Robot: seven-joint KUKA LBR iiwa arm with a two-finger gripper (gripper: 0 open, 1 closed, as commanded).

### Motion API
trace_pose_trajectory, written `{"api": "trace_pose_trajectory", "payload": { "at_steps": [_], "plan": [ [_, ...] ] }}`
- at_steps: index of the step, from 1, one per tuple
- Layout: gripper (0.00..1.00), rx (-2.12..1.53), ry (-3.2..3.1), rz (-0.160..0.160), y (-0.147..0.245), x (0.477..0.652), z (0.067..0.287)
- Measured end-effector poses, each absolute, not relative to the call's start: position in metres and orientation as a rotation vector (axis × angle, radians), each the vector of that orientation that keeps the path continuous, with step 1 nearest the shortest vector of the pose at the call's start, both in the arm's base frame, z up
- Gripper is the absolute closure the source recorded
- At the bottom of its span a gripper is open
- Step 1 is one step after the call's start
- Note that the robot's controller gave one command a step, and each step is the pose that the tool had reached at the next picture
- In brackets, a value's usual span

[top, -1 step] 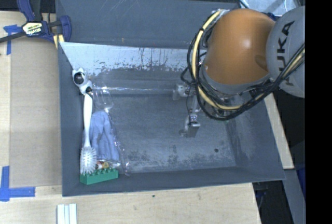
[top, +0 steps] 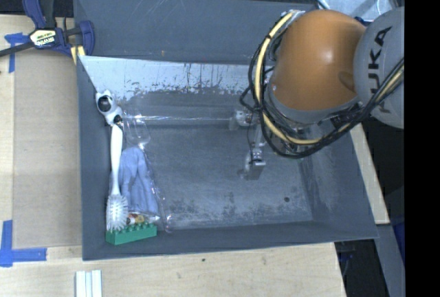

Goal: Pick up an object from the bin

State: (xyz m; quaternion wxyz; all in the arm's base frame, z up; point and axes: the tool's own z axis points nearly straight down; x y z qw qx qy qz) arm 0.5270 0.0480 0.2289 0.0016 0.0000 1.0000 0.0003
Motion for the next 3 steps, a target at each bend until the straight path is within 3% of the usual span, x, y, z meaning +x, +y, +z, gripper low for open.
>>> {"api": "trace_pose_trajectory", "payload": {
  "at_steps": [1,2,3],
  "plan": [
    [0.00,-0.357,3.115,0.001,0.130,0.515,0.097],
    [0.00,-0.392,3.098,0.000,0.167,0.507,0.162],
    [0.00,-1.306,2.853,0.004,0.243,0.522,0.099]
  ]
}}
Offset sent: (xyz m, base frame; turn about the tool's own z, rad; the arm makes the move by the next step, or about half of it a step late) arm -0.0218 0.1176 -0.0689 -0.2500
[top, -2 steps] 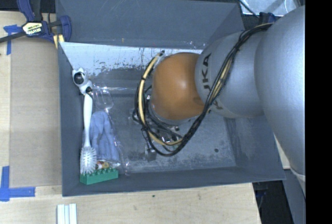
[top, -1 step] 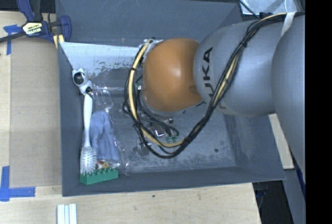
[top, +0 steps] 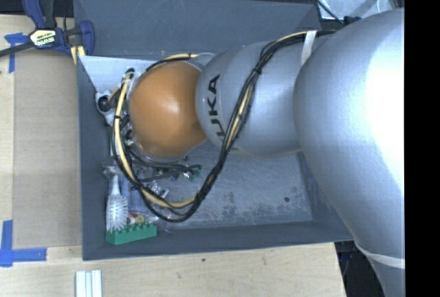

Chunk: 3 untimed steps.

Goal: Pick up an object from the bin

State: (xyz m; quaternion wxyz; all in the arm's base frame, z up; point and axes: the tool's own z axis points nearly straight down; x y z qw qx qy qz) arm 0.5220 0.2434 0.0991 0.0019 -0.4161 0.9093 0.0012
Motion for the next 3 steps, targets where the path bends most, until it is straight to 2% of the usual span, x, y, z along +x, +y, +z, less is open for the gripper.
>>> {"api": "trace_pose_trajectory", "payload": {
  "at_steps": [1,2,3],
  "plan": [
    [0.00,-1.014,2.946,-0.006,0.2282,0.4972,0.0726],
    [1.00,-1.760,2.552,-0.009,0.2342,0.4960,0.0752],
    [1.00,-1.759,2.553,-0.009,0.2342,0.4960,0.0752]
  ]
}}
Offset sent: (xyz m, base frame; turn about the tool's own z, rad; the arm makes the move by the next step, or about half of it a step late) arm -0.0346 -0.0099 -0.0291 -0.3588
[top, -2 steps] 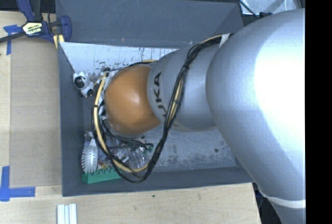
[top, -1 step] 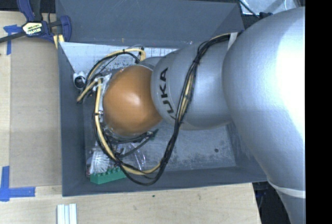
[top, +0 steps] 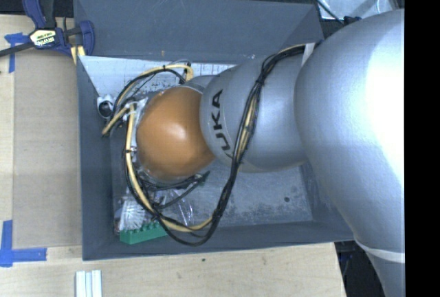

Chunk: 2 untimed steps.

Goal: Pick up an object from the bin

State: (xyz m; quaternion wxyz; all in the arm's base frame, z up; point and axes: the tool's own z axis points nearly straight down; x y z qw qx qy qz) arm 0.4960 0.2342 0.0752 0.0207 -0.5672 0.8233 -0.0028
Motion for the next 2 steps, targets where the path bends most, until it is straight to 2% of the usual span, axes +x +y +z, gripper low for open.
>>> {"api": "trace_pose_trajectory", "payload": {
  "at_steps": [2],
  "plan": [
    [1.00,-1.767,2.563,-0.005,0.234,0.493,0.114]
  ]
}}
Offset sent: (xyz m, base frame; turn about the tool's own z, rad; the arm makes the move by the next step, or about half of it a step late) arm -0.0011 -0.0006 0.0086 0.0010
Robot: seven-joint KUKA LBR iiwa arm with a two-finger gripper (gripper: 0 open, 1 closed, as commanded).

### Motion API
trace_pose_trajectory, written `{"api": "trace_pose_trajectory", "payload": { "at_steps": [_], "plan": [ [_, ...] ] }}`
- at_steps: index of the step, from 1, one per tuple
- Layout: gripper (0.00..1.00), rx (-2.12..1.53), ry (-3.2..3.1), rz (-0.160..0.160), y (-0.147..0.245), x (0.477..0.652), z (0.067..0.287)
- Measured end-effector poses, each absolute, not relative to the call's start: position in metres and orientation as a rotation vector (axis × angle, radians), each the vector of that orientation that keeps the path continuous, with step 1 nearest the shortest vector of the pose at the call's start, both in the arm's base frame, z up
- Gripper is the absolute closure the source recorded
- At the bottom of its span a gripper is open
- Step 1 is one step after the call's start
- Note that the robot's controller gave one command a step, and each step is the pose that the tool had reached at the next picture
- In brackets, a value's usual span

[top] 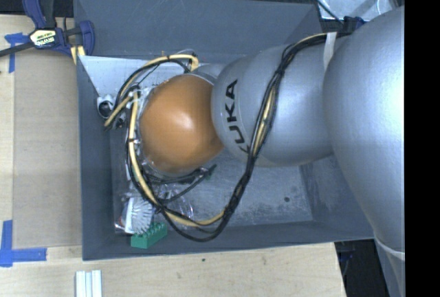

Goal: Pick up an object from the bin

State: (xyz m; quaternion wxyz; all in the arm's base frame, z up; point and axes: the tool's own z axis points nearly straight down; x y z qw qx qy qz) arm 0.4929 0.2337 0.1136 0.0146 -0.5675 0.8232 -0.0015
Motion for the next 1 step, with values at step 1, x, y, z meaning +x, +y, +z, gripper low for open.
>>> {"api": "trace_pose_trajectory", "payload": {
  "at_steps": [1],
  "plan": [
    [1.00,-1.761,2.565,-0.004,0.2338,0.4930,0.1325]
  ]
}}
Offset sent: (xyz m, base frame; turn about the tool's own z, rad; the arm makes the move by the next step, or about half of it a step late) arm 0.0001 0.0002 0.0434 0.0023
